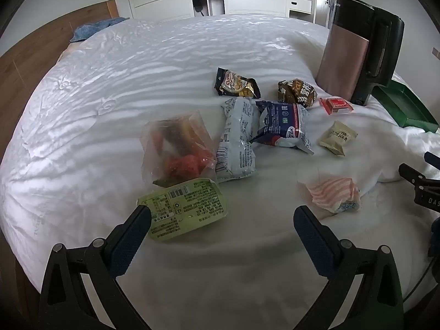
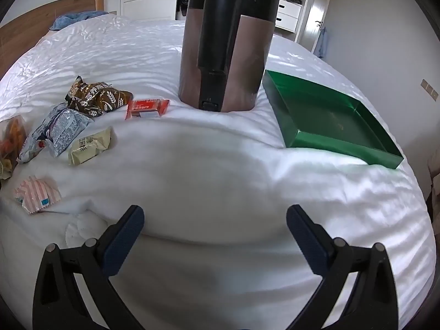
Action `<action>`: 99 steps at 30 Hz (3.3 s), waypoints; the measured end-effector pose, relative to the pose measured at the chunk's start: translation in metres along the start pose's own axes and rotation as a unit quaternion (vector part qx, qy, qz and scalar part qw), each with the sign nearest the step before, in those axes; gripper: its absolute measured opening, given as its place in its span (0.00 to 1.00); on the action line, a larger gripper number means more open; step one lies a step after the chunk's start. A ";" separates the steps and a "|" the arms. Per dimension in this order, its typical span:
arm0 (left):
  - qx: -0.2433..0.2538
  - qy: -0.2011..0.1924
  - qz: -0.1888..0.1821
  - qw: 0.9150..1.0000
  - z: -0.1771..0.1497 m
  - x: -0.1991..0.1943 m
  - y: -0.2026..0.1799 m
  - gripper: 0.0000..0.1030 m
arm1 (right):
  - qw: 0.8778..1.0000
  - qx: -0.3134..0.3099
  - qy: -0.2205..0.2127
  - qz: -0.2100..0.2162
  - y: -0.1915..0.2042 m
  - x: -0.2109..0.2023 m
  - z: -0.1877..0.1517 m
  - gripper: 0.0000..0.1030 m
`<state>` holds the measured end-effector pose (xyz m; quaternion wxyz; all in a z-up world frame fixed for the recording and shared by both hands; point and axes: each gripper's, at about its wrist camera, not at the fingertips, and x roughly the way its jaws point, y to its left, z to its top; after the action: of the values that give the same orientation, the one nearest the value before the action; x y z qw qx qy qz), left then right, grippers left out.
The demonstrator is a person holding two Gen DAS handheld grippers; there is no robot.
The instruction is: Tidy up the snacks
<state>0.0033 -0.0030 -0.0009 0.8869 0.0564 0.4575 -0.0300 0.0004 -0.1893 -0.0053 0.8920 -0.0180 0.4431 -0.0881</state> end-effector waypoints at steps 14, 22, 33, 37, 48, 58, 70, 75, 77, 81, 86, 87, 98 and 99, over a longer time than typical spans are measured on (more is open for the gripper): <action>-0.002 0.007 0.005 1.000 0.001 0.001 -0.001 0.99 | 1.000 0.004 0.001 0.006 -0.005 0.000 0.000 1.00; -0.002 0.012 0.014 1.000 0.000 0.001 0.000 0.99 | 1.000 0.008 -0.004 0.007 -0.004 -0.007 0.002 1.00; -0.003 0.015 0.016 1.000 0.000 0.002 -0.001 0.99 | 1.000 0.016 -0.007 0.013 -0.006 -0.008 -0.002 1.00; -0.005 0.019 0.015 1.000 0.000 0.003 -0.003 0.99 | 1.000 0.017 -0.007 0.014 -0.006 -0.008 -0.002 1.00; -0.006 0.015 0.019 1.000 0.001 0.002 -0.003 0.99 | 1.000 0.016 -0.007 0.013 -0.005 -0.007 -0.003 1.00; -0.010 0.004 0.011 1.000 0.007 0.000 -0.001 0.99 | 1.000 0.019 -0.008 0.004 -0.005 -0.012 -0.004 1.00; -0.015 -0.001 0.008 1.000 0.008 -0.002 0.001 0.99 | 1.000 0.018 -0.010 0.003 -0.006 -0.018 -0.004 1.00; -0.015 -0.001 0.008 1.000 0.008 -0.002 0.001 0.99 | 1.000 0.015 -0.011 0.005 -0.006 -0.020 -0.003 1.00; -0.016 -0.001 0.007 1.000 0.008 -0.002 0.000 0.99 | 1.000 0.015 -0.011 0.006 -0.006 -0.021 -0.002 1.00; -0.016 -0.002 0.007 1.000 0.008 -0.002 0.000 0.99 | 1.000 0.015 -0.012 0.005 -0.006 -0.022 -0.003 1.00; -0.020 -0.001 0.013 1.000 0.008 -0.002 0.009 0.99 | 1.000 0.006 -0.013 0.015 -0.003 -0.024 -0.002 1.00; -0.022 -0.001 0.016 1.000 0.007 -0.002 0.014 0.99 | 1.000 0.001 -0.013 0.022 -0.001 -0.025 -0.002 1.00; -0.022 0.009 0.015 1.000 0.006 -0.002 0.042 0.99 | 0.991 -0.083 -0.023 0.102 0.030 -0.032 0.002 1.00; -0.024 0.011 0.015 1.000 0.007 0.000 0.042 0.99 | 0.991 -0.087 -0.021 0.104 0.032 -0.031 0.002 1.00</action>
<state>0.0131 0.0380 0.0063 0.8834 0.0418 0.4667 -0.0053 -0.0116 -0.1526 0.0165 0.9006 -0.0508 0.4294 0.0444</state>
